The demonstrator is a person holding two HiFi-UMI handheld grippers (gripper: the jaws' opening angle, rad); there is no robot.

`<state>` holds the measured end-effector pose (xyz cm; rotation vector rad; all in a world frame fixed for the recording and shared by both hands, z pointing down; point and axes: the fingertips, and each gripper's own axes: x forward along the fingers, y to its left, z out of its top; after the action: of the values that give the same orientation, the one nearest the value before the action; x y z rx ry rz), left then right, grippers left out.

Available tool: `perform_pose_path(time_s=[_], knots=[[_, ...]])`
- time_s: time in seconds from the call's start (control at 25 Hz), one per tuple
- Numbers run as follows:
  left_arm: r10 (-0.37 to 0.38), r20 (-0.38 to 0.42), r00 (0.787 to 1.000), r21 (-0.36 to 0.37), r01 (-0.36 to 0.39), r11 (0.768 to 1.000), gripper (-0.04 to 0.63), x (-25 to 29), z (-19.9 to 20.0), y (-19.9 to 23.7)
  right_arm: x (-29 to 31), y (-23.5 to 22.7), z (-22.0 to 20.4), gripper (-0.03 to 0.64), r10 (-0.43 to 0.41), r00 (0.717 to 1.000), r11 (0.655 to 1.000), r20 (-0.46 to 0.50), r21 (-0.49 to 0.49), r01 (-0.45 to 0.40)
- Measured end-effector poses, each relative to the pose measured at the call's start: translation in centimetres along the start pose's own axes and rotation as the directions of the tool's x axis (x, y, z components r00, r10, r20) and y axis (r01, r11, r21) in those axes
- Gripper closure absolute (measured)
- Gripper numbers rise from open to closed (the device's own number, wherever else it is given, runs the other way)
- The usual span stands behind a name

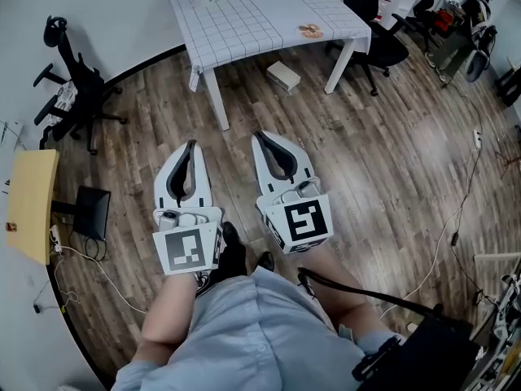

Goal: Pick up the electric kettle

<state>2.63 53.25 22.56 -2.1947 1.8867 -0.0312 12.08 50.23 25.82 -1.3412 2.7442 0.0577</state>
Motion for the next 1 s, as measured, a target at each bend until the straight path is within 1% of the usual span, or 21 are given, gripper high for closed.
perform_pose_path(time_s=[0.12, 0.24, 0.48, 0.64, 0.68, 0.8, 0.84, 1.0], knots=[[0.001, -0.011, 1.000, -0.002, -0.001, 1.000, 0.595, 2.5, -1.3, 1.1, 3.0, -0.5, -1.1, 0.614, 0.024, 1.000, 1.000, -0.015, -0.002, -0.024], [0.000, -0.011, 1.000, -0.007, 0.000, 1.000, 0.595, 5.8, -2.6, 3.3, 7.3, -1.0, -1.8, 0.614, 0.037, 0.999, 0.999, -0.022, -0.007, -0.037], [0.017, -0.016, 1.000, -0.103, -0.018, 0.994, 0.595, 12.9, -4.0, 8.6, 17.1, -2.0, -1.7, 0.614, 0.038, 0.999, 0.999, -0.004, -0.023, -0.038], [0.013, -0.001, 1.000, -0.122, -0.013, 0.992, 0.595, 16.5, -4.4, 11.7, 22.4, -2.8, -1.3, 0.614, 0.052, 0.999, 0.998, -0.006, -0.035, -0.053], [0.010, 0.002, 1.000, -0.122, -0.010, 0.992, 0.595, 17.4, -4.6, 12.3, 23.3, -3.1, -1.0, 0.614, 0.054, 0.999, 0.998, -0.006, -0.045, -0.054], [-0.011, 0.028, 1.000, -0.072, 0.013, 0.997, 0.595, 19.7, -5.1, 13.6, 25.5, -4.7, -0.5, 0.614, 0.037, 0.999, 0.998, -0.006, -0.056, -0.038], [-0.018, 0.031, 0.999, -0.065, 0.020, 0.998, 0.595, 20.5, -5.4, 13.8, 26.1, -5.3, -0.5, 0.614, 0.029, 1.000, 0.998, -0.006, -0.058, -0.029], [-0.044, 0.016, 0.999, -0.075, 0.046, 0.996, 0.595, 23.8, -6.7, 13.9, 28.0, -7.7, -1.1, 0.614, -0.006, 1.000, 0.999, -0.011, -0.053, 0.006]])
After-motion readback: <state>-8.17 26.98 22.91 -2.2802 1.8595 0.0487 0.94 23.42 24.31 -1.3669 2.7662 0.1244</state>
